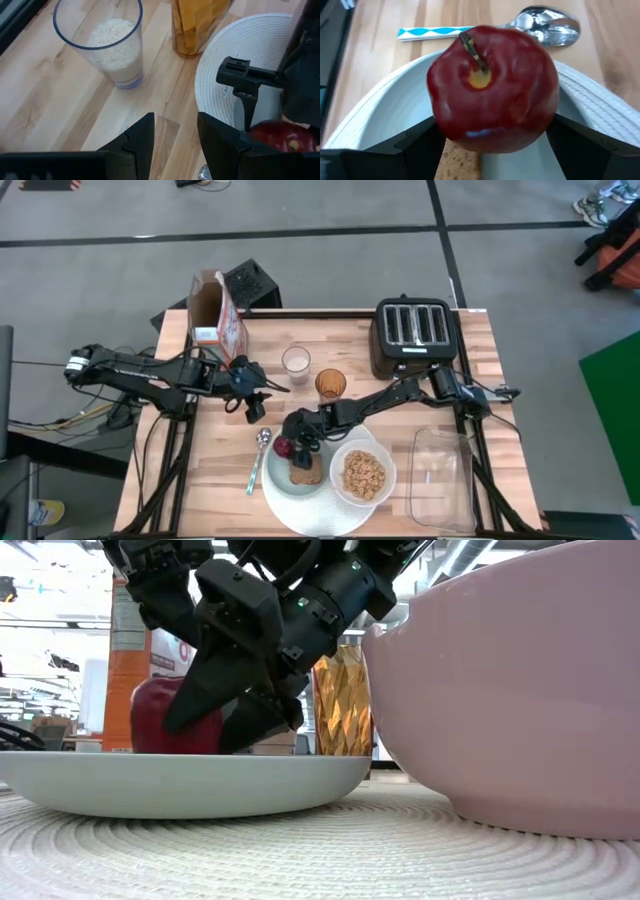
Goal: Arrange a breakfast setting
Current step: Put the apple on the gray plate, then return to Home Position
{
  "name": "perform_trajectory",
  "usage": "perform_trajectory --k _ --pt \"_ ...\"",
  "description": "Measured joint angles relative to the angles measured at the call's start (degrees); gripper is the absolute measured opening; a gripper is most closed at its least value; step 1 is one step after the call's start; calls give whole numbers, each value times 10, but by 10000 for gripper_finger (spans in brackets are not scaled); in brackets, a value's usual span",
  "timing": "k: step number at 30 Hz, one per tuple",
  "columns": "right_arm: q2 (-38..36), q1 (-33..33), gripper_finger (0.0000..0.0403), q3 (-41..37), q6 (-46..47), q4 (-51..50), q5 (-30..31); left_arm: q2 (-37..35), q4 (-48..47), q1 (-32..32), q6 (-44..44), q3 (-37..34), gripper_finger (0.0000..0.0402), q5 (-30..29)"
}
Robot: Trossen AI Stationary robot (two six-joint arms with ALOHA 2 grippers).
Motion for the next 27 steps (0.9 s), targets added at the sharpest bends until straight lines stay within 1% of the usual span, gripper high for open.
perform_trajectory --k 4,9,12,17,20,22,24,27 --pt "0 -2 354 0 0 0 -17 0 0 0 0 0 137 0" --pt "0 -4 354 0 1 -1 -20 0 0 0 0 0 137 0" --pt "0 -5 354 0 1 -11 -31 0 0 0 0 0 137 0" --pt "-13 -6 354 1 4 -24 -46 0 0 0 0 0 137 0" --pt "-31 -7 354 -1 4 -42 -47 0 0 0 0 0 137 0" --pt "-40 -9 354 2 4 -35 -46 0 0 0 0 0 137 0" --pt "-60 -9 354 -1 1 -65 -46 0 5 0 0 0 137 0" --pt "-89 -9 354 1 -5 -74 -45 -2 6 0 0 0 137 0"
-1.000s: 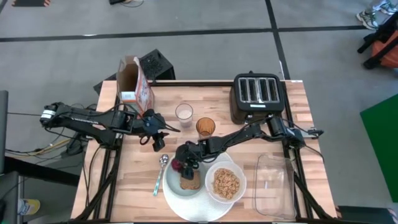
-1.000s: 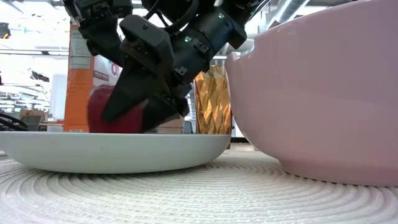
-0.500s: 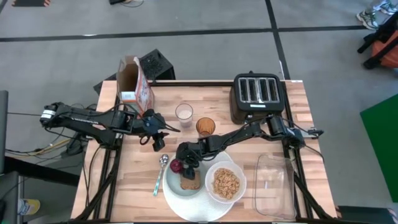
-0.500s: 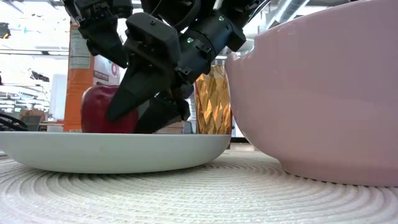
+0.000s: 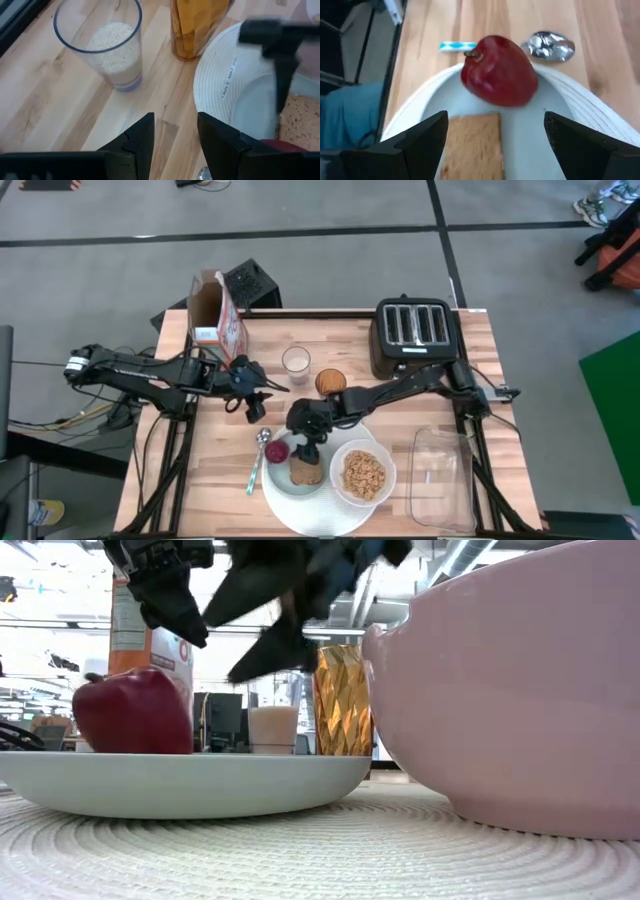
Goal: Arrange a breakfast setting
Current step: Return to Home Position
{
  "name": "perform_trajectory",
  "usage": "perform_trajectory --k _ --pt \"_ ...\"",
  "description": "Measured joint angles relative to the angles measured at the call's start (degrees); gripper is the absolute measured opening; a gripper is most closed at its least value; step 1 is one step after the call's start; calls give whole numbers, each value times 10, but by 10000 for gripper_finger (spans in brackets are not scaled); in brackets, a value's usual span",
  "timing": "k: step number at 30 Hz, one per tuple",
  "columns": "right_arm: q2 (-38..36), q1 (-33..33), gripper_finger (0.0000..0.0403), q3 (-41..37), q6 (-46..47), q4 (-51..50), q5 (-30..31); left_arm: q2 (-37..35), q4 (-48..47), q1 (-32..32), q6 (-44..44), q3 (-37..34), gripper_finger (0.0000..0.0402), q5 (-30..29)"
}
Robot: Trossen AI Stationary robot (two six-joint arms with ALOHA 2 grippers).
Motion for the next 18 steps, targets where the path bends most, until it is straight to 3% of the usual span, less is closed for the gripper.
perform_trajectory --k 7,12,18 --pt "-96 8 354 0 -53 -18 6 -30 3 0 0 0 137 0" --pt "-158 9 354 0 -83 -45 74 -64 3 0 0 0 137 -5" --pt "-211 8 354 -1 -95 -111 94 -107 -3 0 1 0 137 0"
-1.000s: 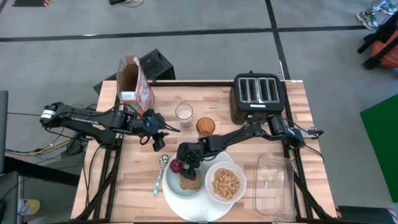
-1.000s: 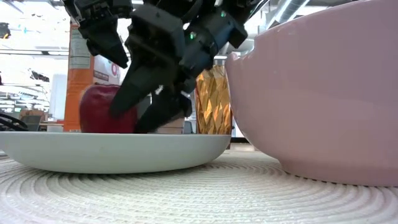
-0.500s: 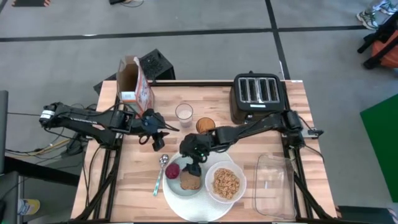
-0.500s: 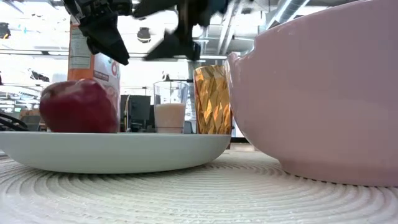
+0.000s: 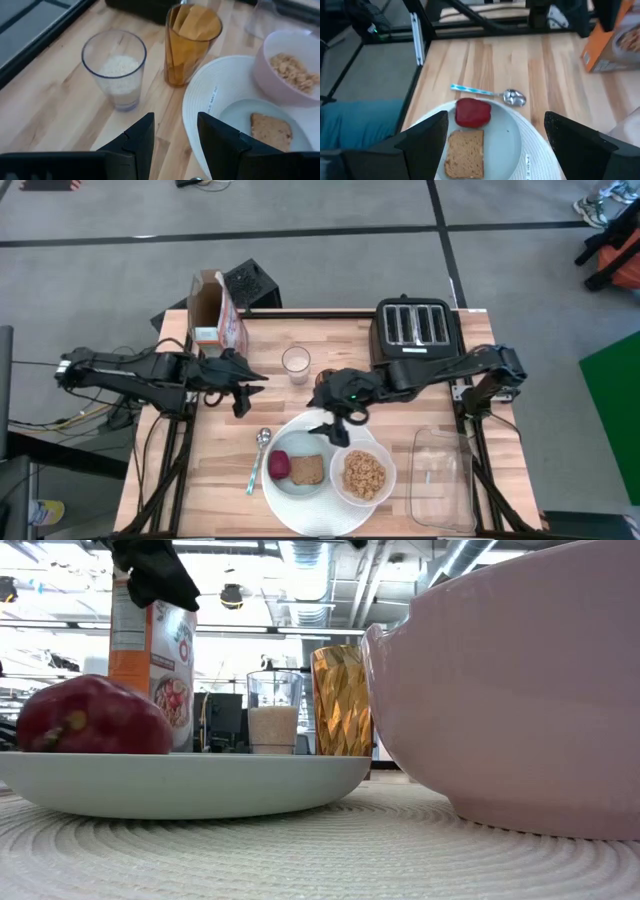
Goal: Arrange a breakfast setting
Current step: Return to Home Position
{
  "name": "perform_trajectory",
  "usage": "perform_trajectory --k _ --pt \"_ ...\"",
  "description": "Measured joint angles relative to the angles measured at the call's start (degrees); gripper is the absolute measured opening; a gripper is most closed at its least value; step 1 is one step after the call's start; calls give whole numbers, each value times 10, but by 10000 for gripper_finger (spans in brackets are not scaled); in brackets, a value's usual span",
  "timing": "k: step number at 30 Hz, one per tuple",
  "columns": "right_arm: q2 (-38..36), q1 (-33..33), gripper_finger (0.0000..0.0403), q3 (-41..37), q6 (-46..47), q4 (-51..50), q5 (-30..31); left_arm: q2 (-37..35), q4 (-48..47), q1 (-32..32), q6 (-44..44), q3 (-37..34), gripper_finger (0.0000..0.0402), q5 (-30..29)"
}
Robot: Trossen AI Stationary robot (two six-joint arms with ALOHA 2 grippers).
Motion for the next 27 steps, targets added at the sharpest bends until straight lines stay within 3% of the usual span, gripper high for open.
perform_trajectory --k 8,11,21,27 --pt "-84 27 354 0 -34 -27 13 -89 1 -1 14 0 137 4" --pt "-126 45 354 0 -49 -29 45 -132 1 -1 14 0 137 3" --pt "-251 151 354 0 -82 -78 276 -261 -27 -2 30 -4 137 6" --pt "-300 261 354 0 -90 -106 428 -366 -13 -2 30 -72 137 7"
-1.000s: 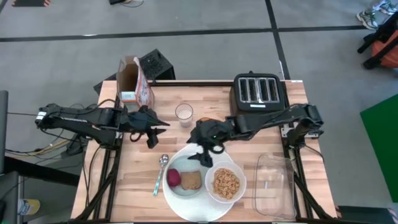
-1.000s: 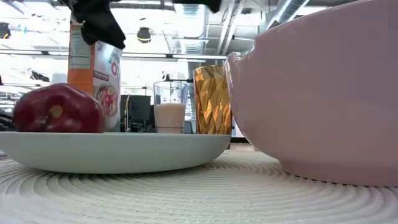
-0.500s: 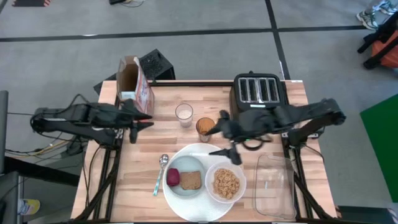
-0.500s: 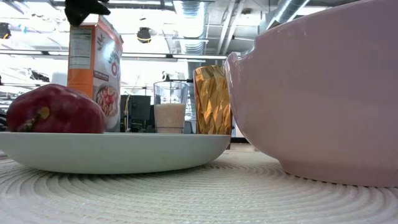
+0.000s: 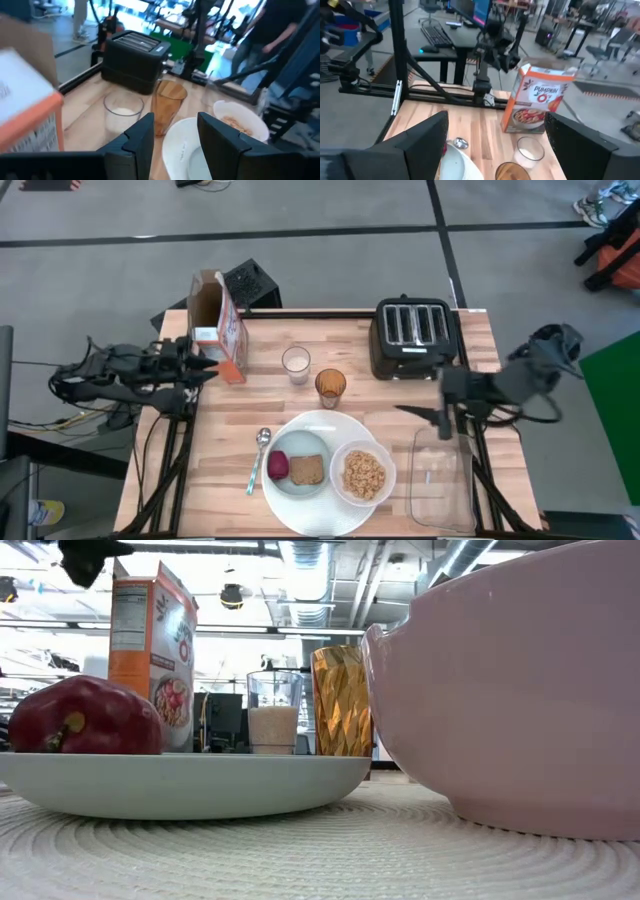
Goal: Arrange a breakfast setting
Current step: Return to Home Position
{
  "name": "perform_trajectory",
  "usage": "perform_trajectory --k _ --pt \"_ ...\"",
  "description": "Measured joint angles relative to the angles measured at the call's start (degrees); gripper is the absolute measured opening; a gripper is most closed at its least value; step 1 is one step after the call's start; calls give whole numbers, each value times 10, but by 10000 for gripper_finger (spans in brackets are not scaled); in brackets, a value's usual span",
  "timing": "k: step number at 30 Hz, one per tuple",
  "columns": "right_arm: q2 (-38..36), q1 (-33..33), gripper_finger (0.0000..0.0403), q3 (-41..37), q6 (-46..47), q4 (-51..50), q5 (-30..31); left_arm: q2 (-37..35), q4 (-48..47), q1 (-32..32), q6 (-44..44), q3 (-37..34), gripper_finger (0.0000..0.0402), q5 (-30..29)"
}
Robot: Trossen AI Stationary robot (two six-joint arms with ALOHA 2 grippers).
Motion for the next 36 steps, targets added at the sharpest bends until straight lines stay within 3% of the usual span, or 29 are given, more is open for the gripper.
perform_trajectory --k 6,9,12,20,24,31,36 --pt "-32 93 354 -43 0 -2 103 -104 75 0 8 -100 137 85" --pt "-55 124 354 -106 27 21 162 -144 95 0 11 -141 137 118" --pt "-80 145 354 -191 30 70 175 -150 98 0 24 -168 137 135" --pt "-126 160 354 -419 26 276 144 -132 137 0 24 -185 137 174" --pt "-137 158 354 -509 24 378 86 -133 144 0 24 -185 137 173" --pt "-138 149 354 -613 -32 551 -17 -133 158 0 27 -188 137 179" --pt "-137 138 354 -670 -48 638 -72 -133 224 0 51 -239 137 243"
